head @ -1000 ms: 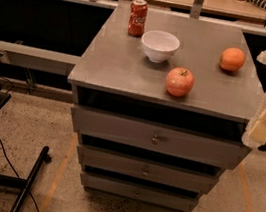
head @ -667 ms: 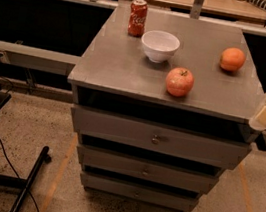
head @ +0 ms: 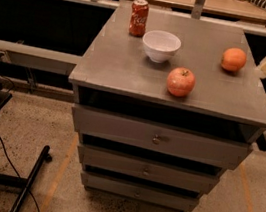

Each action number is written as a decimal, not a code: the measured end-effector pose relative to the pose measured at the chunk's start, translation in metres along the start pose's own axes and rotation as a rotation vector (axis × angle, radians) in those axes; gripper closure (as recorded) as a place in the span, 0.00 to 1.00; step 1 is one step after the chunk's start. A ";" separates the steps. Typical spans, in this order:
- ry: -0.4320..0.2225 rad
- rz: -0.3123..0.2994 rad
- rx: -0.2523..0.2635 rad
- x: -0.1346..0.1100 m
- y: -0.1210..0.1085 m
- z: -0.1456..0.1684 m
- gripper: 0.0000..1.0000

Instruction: Place orange into white bowl

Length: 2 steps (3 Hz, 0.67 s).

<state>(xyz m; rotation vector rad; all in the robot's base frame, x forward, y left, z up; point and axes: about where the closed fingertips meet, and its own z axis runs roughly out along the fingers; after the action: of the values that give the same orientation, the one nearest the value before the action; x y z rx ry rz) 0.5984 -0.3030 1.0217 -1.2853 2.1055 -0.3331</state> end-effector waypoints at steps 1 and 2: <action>-0.018 0.007 0.026 -0.005 -0.012 -0.004 0.00; -0.022 0.015 0.026 -0.005 -0.014 0.000 0.00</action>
Offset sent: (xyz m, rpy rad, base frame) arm 0.0100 -0.0038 0.0141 0.0107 -0.0394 -0.0100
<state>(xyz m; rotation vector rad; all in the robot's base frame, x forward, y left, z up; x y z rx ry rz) 0.6098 -0.3058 1.0313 -1.2524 2.0847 -0.3383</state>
